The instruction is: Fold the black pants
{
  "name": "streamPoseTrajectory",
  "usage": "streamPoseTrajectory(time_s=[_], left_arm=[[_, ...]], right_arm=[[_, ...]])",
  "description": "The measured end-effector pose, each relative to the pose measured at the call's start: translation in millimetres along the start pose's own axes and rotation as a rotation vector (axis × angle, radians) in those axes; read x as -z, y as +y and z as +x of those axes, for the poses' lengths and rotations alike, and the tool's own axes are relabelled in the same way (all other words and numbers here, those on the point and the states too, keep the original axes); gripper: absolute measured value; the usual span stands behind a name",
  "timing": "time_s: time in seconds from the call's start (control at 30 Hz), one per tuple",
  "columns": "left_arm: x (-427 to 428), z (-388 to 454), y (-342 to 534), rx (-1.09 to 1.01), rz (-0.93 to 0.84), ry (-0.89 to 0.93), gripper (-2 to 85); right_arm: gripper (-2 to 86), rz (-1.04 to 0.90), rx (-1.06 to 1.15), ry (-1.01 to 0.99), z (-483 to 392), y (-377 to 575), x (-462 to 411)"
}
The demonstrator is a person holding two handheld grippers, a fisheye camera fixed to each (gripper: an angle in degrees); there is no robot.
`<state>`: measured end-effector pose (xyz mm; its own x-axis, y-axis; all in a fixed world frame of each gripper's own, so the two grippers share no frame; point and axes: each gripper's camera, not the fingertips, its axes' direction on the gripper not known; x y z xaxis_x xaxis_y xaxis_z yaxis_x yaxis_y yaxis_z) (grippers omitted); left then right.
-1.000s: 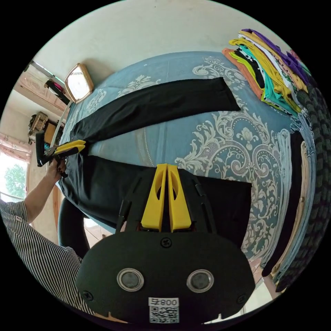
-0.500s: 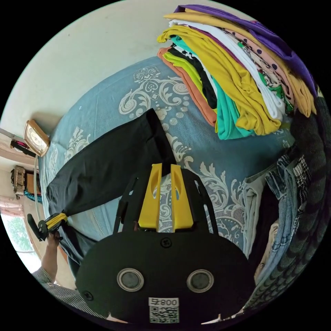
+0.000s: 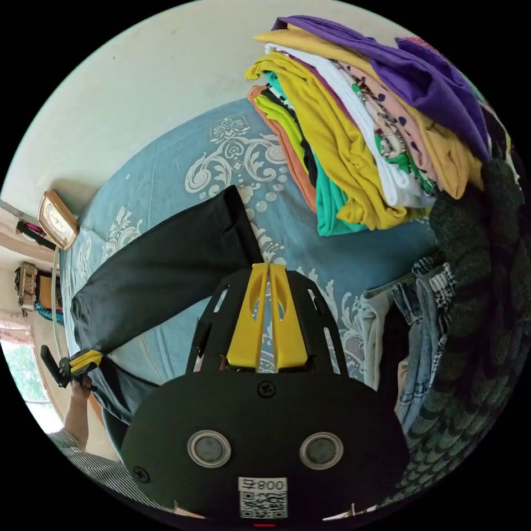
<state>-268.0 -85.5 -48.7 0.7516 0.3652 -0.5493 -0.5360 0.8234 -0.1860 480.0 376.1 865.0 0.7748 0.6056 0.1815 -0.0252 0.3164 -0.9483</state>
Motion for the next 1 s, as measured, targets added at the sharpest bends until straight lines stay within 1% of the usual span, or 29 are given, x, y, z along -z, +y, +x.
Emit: streamPoseTrajectory(time_s=[0.1,0.2,0.23,0.27,0.3,0.33,0.37,0.4,0.47,0.5,0.57,0.63,0.67,0.8,0.9,1.0], left_arm=[[10.8,-13.5,-0.9,0.058,0.077,-0.005,2.3],[1.8,-30.7,-1.4,0.135,0.063,-0.013,2.1],[-2.8,-33.1,-1.4,0.144,0.043,-0.019,2.1],[-15.4,-36.2,-1.2,0.148,-0.024,-0.052,1.9],[-18.3,-36.9,2.2,0.150,0.011,-0.057,1.6],[-18.3,-38.0,3.3,0.164,0.019,-0.051,1.5],[-18.2,-40.0,3.2,0.176,0.002,-0.032,1.3],[-15.4,-39.4,3.8,0.173,-0.003,-0.037,1.2],[-6.2,-34.4,8.3,0.154,0.041,-0.057,1.4],[-0.9,-31.0,12.0,0.142,0.058,-0.044,2.0],[4.5,-24.2,18.4,0.100,0.071,0.008,3.4],[5.1,-15.5,23.9,0.038,0.052,0.026,5.2],[2.0,-10.8,26.3,0.008,0.010,0.003,6.2],[-16.6,-2.0,31.3,-0.072,-0.141,-0.098,6.7],[-20.0,-2.5,33.5,-0.071,-0.158,-0.118,5.3],[-18.3,-3.0,37.5,-0.063,-0.175,-0.123,3.4]], right_arm=[[0.2,0.072,0.074,-0.053,-3.4,1.0,14.8],[0.1,0.101,0.148,-0.037,-23.7,-9.7,15.7],[0.1,0.100,0.179,-0.032,-33.3,-16.0,11.6],[0.0,0.075,0.208,-0.004,-42.8,-23.0,2.9],[0.0,0.053,0.223,0.016,-47.3,-26.2,-3.4],[-0.1,-0.024,0.251,0.067,-55.0,-31.4,-21.2],[-0.1,-0.009,0.264,0.116,-59.0,-30.2,-26.3],[-0.1,0.042,0.275,0.121,-59.7,-27.8,-23.4],[0.1,-0.013,0.257,0.108,-55.0,-30.5,-23.4],[0.2,-0.027,0.251,0.102,-53.0,-30.7,-21.2],[0.3,0.014,0.287,0.068,-47.2,-16.8,-2.8],[0.5,0.009,0.348,0.027,-42.2,4.8,11.1],[0.7,0.016,0.367,0.013,-35.5,24.1,20.3],[2.5,-0.026,0.306,-0.019,-0.2,83.7,39.3],[5.7,-0.104,0.225,-0.065,23.9,124.0,39.7],[6.6,-0.180,0.180,-0.003,31.0,145.5,24.4]])
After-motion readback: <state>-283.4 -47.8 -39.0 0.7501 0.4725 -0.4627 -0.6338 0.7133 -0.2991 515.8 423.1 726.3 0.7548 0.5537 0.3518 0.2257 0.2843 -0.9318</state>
